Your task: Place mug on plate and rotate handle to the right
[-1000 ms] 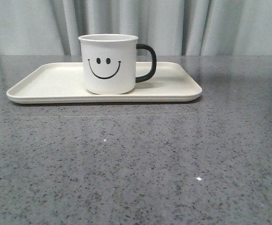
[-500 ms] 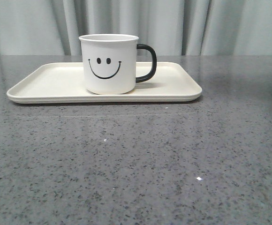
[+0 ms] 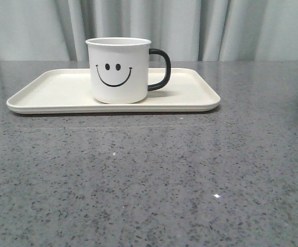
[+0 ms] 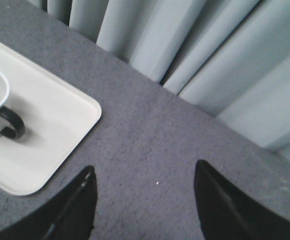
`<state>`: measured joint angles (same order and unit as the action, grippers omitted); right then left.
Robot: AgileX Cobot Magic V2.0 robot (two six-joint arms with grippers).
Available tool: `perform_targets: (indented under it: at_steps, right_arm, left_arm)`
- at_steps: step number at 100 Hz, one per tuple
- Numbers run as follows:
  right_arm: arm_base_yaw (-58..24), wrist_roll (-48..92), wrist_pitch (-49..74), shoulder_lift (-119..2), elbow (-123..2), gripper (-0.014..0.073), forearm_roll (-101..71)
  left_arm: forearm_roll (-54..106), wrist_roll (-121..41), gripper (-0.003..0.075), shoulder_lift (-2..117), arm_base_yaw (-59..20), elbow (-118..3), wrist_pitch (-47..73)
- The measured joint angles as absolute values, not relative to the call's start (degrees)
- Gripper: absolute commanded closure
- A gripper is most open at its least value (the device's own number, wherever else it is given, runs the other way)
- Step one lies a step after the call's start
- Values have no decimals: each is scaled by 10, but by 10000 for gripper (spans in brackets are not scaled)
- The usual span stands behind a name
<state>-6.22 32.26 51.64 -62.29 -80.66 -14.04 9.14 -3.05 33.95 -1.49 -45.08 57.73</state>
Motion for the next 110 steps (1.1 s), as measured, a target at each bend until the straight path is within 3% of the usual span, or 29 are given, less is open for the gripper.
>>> perform_targets:
  at_steps: [59,110]
  right_arm:
    - [-6,203,403,-379,-484,156,-140]
    - [-6,167,462,-301,-431,156,-140]
  left_arm:
    - [91,-31,239,339,-15,-451,576]
    - [91,-31,239,339,-15,-451,576]
